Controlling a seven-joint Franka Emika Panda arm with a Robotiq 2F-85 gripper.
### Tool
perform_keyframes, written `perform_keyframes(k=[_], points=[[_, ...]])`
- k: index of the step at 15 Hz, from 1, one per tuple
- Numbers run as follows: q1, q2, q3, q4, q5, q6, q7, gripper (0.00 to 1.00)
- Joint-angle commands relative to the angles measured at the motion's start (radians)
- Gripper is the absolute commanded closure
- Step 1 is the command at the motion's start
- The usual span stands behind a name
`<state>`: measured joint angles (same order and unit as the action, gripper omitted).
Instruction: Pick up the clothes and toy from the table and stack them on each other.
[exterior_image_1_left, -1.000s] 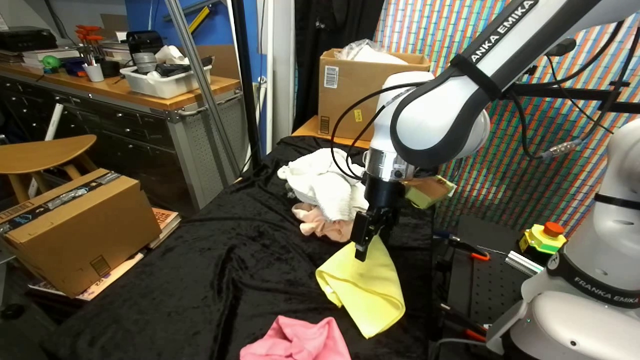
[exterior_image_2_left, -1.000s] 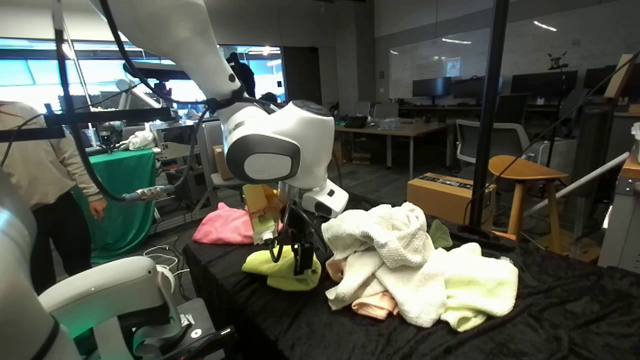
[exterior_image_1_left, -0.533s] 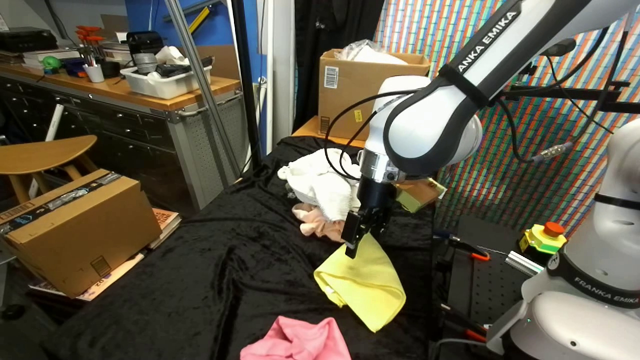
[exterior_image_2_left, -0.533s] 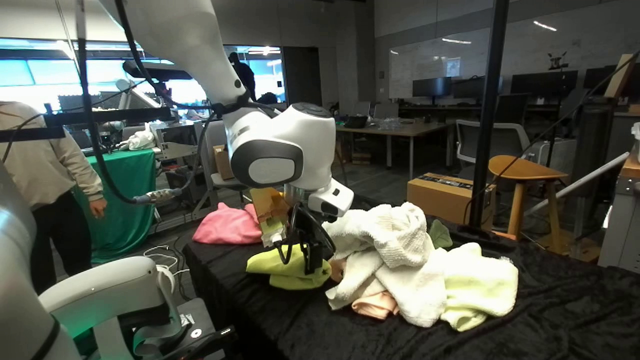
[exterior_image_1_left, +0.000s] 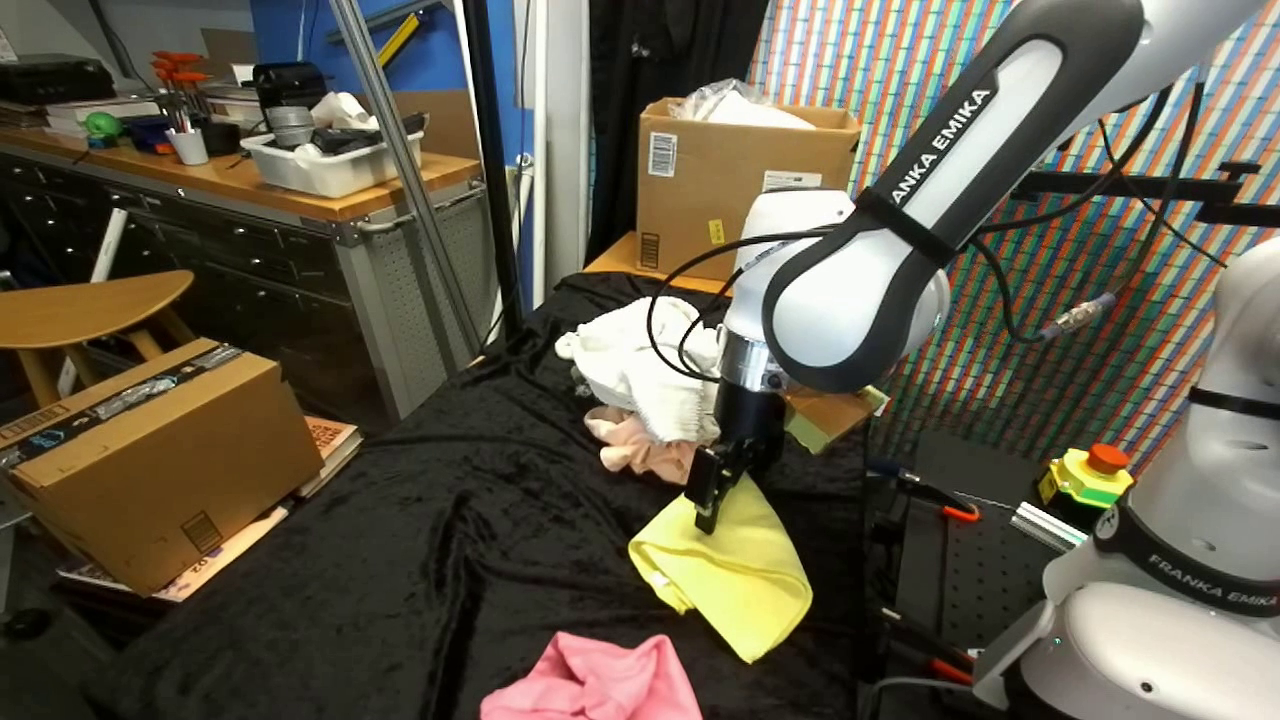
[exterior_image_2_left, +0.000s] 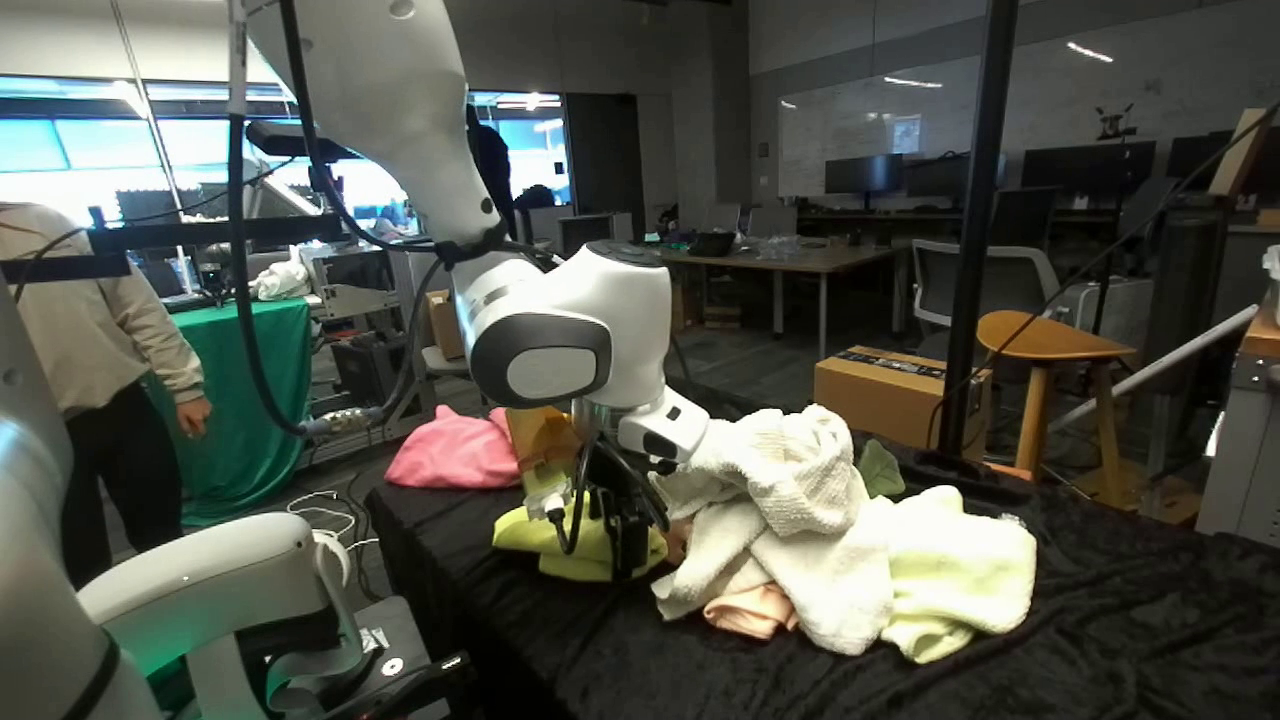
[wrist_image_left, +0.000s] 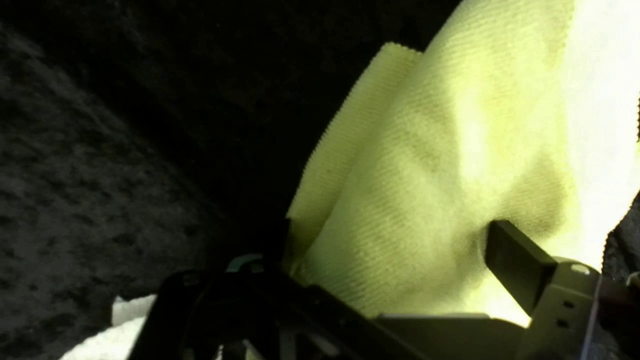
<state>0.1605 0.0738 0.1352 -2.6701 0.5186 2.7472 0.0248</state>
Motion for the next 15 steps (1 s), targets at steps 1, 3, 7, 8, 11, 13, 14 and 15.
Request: perform_keyframes(k=[1, 3, 7, 8, 11, 13, 14, 15], points=[[-0.011, 0.0, 0.016, 0.012, -0.005, 0.026, 0.019, 0.0], [-0.013, -0.004, 0.018, 0.015, 0.006, 0.031, 0.008, 0.0], [-0.02, 0.001, 0.024, 0.029, 0.05, 0.023, -0.027, 0.28], [-0.022, 0.001, 0.026, 0.032, 0.067, 0.02, -0.036, 0.3], [-0.027, -0.007, 0.028, 0.038, 0.126, 0.006, -0.076, 0.54], [-0.029, -0.01, 0.025, 0.042, 0.148, -0.002, -0.102, 0.7], [-0.03, -0.011, 0.023, 0.044, 0.149, -0.005, -0.107, 0.77], [-0.031, -0.014, 0.022, 0.045, 0.149, -0.007, -0.113, 0.84]])
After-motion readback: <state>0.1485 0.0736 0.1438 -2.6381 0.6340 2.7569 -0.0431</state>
